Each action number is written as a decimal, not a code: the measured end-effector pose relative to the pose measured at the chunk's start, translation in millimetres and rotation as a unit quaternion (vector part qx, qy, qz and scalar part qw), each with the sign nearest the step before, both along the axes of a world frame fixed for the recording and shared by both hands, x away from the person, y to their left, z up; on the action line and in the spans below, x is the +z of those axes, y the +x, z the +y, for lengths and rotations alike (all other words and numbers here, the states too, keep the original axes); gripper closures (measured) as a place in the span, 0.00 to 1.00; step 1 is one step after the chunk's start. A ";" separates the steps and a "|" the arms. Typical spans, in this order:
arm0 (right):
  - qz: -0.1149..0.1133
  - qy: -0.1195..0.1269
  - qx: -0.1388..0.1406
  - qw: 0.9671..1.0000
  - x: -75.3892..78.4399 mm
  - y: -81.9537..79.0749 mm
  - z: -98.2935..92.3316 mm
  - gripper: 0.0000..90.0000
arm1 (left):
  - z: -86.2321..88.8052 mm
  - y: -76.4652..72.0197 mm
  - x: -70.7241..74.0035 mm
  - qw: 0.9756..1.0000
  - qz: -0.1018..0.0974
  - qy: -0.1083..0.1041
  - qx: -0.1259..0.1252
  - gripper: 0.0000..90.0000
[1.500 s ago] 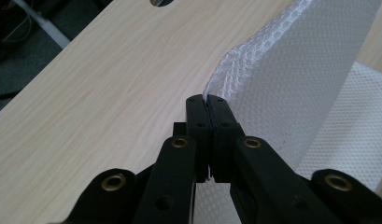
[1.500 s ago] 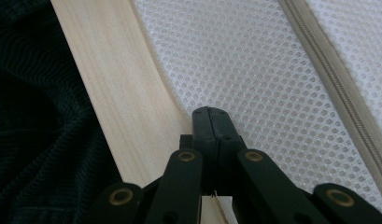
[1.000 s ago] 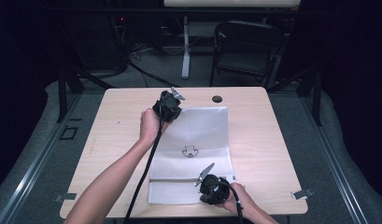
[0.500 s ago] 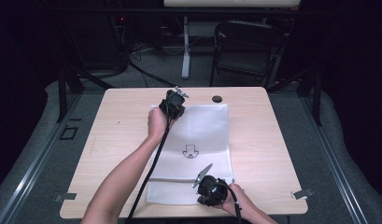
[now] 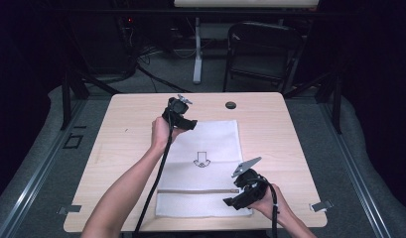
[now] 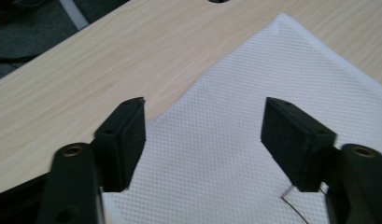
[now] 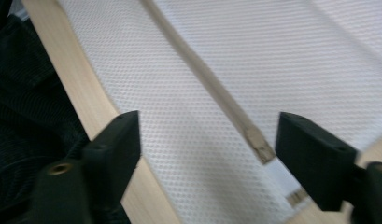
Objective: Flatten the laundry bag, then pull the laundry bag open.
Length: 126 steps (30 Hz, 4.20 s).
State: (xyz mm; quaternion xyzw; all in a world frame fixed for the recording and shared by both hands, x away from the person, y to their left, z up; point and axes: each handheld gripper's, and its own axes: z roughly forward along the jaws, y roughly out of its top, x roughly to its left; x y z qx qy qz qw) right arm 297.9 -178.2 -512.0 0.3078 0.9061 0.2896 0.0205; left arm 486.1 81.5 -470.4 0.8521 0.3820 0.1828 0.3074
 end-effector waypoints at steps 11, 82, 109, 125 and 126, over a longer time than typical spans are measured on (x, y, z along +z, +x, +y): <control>-0.014 0.004 -0.066 0.998 7.0 2.6 -39.7 0.12 | 17.9 -50.1 -2.9 0.999 0.013 -0.032 -0.040 0.14; 0.012 -0.042 -0.043 0.998 -45.4 21.2 -28.7 1.00 | -70.6 -143.6 -69.9 0.967 0.059 -0.029 -0.246 0.17; 0.016 -0.031 -0.044 0.998 -46.3 21.8 -29.9 1.00 | -111.0 -145.3 -96.4 0.937 0.085 -0.018 -0.338 0.89; 0.016 -0.031 -0.042 0.999 -46.5 21.9 -30.5 1.00 | -109.3 -142.8 -96.6 0.938 0.100 -0.024 -0.331 0.90; 0.013 -0.032 -0.045 0.998 -46.6 21.1 -29.6 1.00 | -109.6 -142.9 -96.9 0.938 0.099 -0.027 -0.332 0.90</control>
